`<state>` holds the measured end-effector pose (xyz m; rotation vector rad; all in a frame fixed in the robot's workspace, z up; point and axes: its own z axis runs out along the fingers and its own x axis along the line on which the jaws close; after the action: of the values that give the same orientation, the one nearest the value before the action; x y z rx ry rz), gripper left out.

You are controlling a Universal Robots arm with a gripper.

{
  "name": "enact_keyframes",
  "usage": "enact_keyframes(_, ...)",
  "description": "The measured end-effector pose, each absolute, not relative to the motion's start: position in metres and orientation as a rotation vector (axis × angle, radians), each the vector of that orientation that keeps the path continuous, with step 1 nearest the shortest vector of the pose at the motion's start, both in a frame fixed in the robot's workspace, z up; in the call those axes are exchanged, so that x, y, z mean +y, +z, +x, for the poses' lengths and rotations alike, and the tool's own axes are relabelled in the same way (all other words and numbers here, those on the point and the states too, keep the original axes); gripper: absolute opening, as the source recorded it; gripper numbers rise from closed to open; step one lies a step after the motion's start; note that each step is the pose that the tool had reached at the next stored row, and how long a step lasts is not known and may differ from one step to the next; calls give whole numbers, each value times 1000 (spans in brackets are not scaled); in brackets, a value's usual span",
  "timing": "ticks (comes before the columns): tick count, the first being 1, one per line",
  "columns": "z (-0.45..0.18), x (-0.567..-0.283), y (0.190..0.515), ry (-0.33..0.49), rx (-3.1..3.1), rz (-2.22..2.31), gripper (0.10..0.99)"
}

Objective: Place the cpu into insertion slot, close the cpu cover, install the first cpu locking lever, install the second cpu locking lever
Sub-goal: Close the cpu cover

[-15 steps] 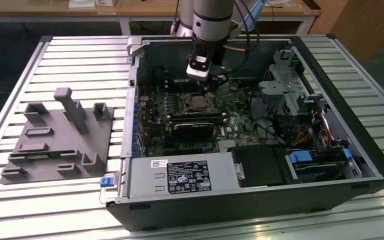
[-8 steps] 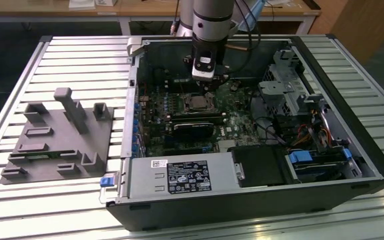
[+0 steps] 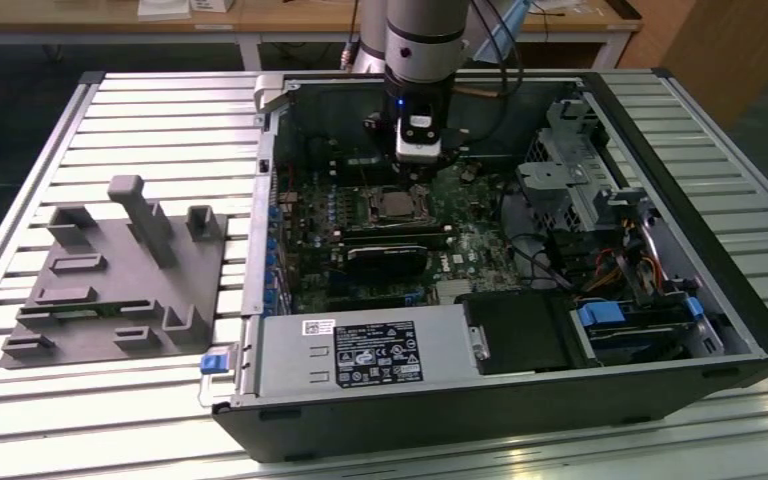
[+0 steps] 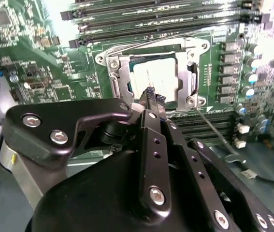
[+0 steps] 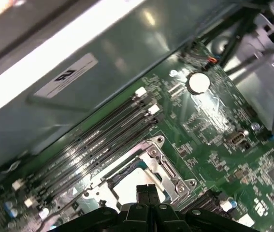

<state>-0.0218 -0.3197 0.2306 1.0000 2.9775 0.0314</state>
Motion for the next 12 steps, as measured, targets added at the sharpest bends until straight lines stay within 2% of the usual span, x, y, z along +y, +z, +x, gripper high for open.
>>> enact_keyframes(12,-22,-320,230,31,3071,670,106)
